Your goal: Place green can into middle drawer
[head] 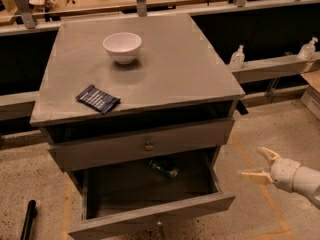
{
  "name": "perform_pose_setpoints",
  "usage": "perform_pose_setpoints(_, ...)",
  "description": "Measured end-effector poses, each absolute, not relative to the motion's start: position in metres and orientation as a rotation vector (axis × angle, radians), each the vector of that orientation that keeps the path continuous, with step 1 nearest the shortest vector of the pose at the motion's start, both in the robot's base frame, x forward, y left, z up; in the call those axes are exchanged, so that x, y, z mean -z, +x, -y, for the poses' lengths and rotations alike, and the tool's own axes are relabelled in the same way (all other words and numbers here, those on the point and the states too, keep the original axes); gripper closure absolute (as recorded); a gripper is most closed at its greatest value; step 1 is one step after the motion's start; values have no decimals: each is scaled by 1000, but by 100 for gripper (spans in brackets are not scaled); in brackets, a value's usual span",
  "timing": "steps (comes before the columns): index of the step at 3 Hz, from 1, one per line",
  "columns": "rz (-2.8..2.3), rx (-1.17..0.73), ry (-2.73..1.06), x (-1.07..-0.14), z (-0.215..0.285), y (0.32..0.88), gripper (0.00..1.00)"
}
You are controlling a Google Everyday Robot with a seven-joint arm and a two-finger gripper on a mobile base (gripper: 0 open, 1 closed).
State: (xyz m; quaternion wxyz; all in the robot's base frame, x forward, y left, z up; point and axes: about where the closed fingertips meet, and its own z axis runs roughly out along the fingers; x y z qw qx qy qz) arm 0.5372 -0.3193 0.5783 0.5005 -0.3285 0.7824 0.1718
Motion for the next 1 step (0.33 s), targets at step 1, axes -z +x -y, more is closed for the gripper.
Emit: perform_pose_setpoints(1, -1891, -418, -796, -577, 317, 538, 2)
